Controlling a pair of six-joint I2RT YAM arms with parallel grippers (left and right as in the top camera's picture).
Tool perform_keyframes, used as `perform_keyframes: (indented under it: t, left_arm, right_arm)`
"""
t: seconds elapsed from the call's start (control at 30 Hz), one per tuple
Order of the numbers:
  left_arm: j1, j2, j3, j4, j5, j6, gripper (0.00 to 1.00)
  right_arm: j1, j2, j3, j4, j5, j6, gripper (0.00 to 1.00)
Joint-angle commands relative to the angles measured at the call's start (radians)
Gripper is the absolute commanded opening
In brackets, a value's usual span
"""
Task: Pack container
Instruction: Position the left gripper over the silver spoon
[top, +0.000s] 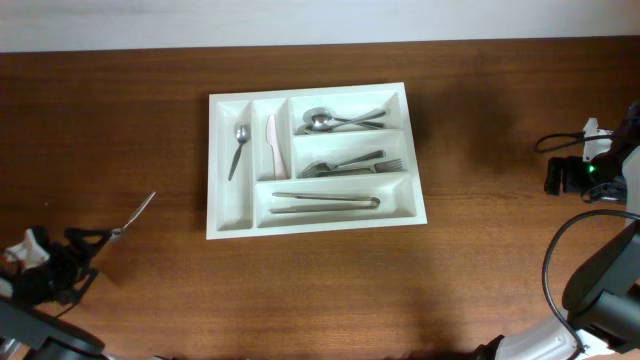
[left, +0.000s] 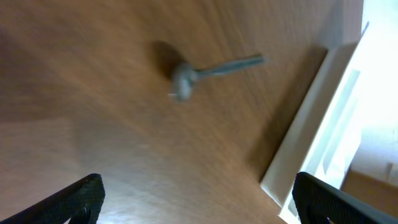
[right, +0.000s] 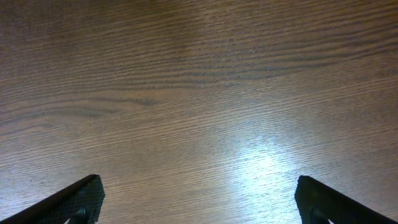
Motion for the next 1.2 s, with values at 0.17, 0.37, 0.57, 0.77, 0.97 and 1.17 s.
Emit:
perform_keyframes:
  t: [0.17,0.37,0.57,0.77,0.97,1.17]
  left_arm:
    - [0.060,0.005,-0.005,-0.009,-0.013,0.100,0.99]
    - [0.039,0.005,-0.005,0.031,0.016,0.100,0.99]
    - [-0.014,0.008,-0.005,0.074,0.031,0.091,0.99]
    - [-0.068,0.014,-0.005,0.145,-0.011,-0.011,0.99]
    - [-0.076,0.021,-0.005,0.175,-0.021,-0.025,0.99]
    - [-0.081,0.087,-0.005,0.175,-0.003,-0.025,0.99]
  right_arm:
    - [-0.001,-0.011,0.001,0.003,0.008,0.007,0.99]
    - [-0.001,-0.011,0.001,0.003,0.008,0.007,0.99]
    - [-0.001,-0.011,0.001,0.003,0.008,0.007,0.99]
    - [-0.001,-0.011,0.001,0.003,0.008,0.007,0.99]
    - [-0.001,-0.011,0.001,0.003,0.008,0.007,0.99]
    - [-0.001,-0.011,0.001,0.003,0.008,0.007,0.99]
